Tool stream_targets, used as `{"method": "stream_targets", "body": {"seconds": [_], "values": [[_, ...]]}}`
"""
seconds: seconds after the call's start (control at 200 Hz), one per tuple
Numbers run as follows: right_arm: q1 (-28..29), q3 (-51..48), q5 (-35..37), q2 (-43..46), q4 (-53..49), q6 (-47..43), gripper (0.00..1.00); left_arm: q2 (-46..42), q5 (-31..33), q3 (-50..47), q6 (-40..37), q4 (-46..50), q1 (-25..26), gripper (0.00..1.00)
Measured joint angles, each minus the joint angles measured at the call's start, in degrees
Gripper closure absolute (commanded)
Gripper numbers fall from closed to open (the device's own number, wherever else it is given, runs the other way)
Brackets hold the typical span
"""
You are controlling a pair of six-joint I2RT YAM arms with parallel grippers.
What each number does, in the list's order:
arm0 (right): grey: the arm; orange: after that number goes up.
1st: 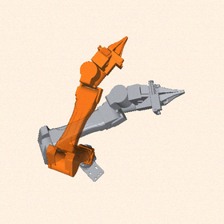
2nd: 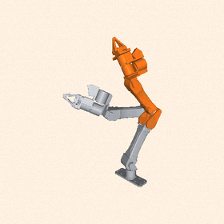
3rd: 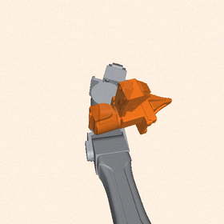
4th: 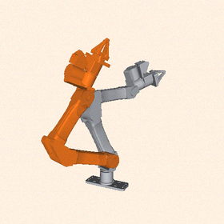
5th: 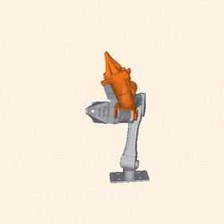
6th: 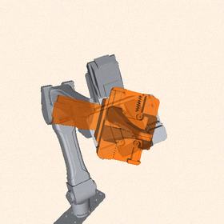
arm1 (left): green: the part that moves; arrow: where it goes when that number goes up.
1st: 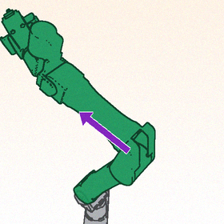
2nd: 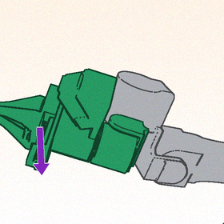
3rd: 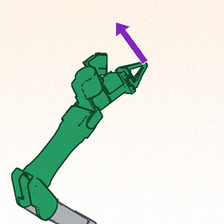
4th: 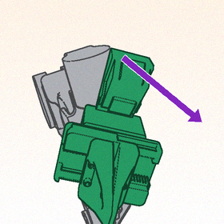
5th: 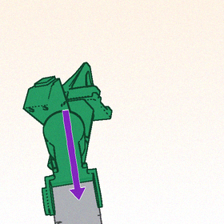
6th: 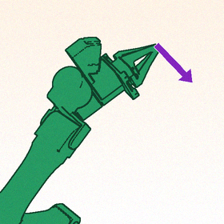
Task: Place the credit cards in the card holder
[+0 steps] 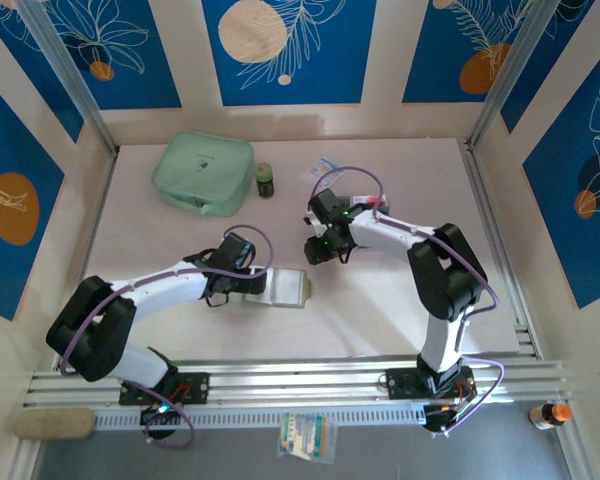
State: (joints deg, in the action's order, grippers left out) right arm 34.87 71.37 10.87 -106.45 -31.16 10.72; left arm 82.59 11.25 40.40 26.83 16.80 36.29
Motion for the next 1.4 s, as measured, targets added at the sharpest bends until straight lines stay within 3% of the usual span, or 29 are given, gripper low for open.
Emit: {"method": "stream_targets", "body": {"seconds": [0.5, 0.865, 1.09, 1.4], "values": [[-0.3, 17.4, -1.3, -12.3, -2.9, -1.3, 0.54, -0.3, 0.0, 0.0, 0.0, 0.0, 0.0, 0.0], [-0.3, 17.5, -5.3, -4.4, -5.4, -7.6, 0.46, -0.4, 0.0, 0.0, 0.0, 0.0, 0.0, 0.0], [-2.9, 17.8, -0.2, -3.8, -7.3, -11.7, 0.46, -1.5, 0.0, 0.0, 0.0, 0.2, 0.0, 0.0], [-2.3, 18.9, 7.1, -7.3, -9.2, -16.8, 0.49, -1.5, 0.0, 0.0, 0.0, 0.2, 0.0, 0.0]]}}
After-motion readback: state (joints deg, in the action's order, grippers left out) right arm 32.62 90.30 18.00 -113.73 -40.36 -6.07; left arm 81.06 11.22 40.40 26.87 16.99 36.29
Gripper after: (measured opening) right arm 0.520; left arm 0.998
